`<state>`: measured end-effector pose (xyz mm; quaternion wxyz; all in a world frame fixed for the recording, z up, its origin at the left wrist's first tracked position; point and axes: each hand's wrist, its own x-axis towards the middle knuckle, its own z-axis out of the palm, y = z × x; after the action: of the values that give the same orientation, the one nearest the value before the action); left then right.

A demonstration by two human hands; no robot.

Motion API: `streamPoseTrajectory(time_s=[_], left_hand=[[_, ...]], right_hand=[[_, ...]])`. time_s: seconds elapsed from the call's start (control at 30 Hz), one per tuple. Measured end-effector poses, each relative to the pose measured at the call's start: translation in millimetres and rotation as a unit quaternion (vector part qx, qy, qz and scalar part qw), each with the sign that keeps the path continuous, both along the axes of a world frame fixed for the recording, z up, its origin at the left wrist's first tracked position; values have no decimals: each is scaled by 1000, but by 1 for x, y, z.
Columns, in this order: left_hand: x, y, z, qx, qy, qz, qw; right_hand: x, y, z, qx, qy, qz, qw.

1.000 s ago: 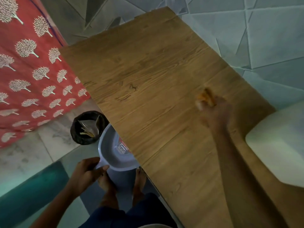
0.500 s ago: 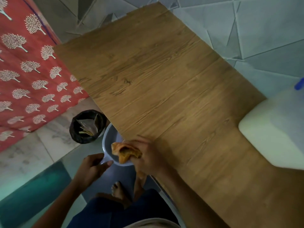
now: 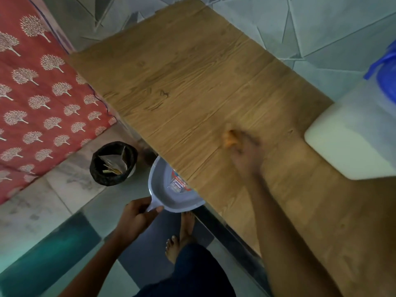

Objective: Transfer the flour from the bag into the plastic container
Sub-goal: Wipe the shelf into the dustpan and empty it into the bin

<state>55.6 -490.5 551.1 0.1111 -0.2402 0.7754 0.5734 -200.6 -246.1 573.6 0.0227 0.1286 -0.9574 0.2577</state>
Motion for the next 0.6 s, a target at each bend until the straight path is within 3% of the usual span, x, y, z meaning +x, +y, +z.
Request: streamPoseTrajectory(time_s=[0.1,0.2,0.27,0.3,0.4,0.5,0.6], left_hand=[[9,11,0,11,3,20,1000],[14,15,1,6,6,30,1000],[19,18,1,12,5,29,1000],[22,21,0,16,5,29,999],[30,34,-2,20,13,8,1000],[32,49,-5,38,11,-8,999],[29,60,-3,56,4,1,998]], right_hand=[[80,-50,12,-104,-74,204,971],[139,-47,23,-165,-160,273,934],[165,-22,31,-263,-203,171,928],[173,-8,34,-312,-195,72,927],[165,39,47,-387,-69,-229,890],[123,93,40,-281,106,-353,886],[69,121,16,-118,50,-444,887]])
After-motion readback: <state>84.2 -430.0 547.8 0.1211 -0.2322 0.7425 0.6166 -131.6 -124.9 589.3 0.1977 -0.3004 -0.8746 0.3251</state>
